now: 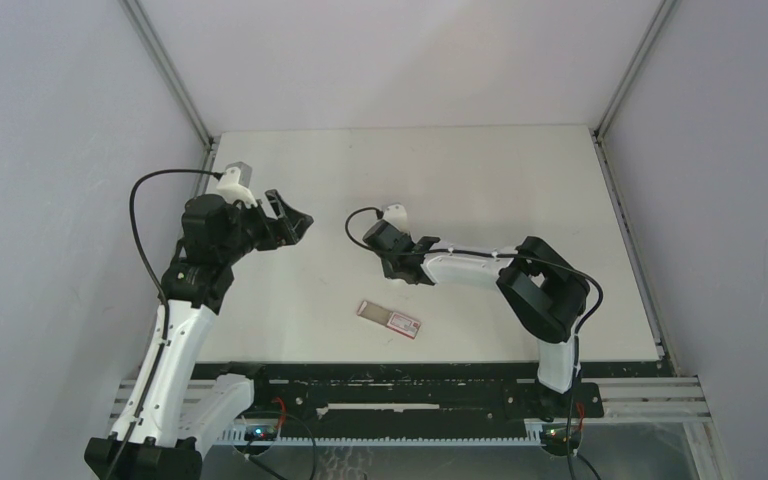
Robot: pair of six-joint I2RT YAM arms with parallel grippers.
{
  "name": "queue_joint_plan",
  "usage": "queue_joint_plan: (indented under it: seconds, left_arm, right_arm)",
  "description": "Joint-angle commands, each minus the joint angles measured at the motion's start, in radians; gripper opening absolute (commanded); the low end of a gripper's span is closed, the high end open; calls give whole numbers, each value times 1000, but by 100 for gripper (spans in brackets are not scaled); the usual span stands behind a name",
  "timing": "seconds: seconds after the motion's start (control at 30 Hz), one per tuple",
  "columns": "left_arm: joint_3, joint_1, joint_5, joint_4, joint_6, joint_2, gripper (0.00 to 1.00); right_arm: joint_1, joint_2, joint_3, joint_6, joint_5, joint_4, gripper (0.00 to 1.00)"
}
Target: Load the staples into the stapler
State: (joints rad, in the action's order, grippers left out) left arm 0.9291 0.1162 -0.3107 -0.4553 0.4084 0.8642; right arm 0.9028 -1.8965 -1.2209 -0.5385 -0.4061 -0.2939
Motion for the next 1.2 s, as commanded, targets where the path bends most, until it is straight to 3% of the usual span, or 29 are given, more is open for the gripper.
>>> queue_joint_plan:
  seconds: [0.0, 0.67, 1.17]
  left_arm:
    - [-23, -9, -27, 39, 10, 2, 84]
    - [-26, -15, -39, 44, 15, 4, 83]
    - [-33, -15, -45, 49, 17, 2, 83]
  right_arm:
    - [-2, -13, -41, 11, -22, 27, 12]
    - [-3, -1, -42, -8, -23, 21, 12]
    - [-40, 59, -18, 67, 91, 13, 12]
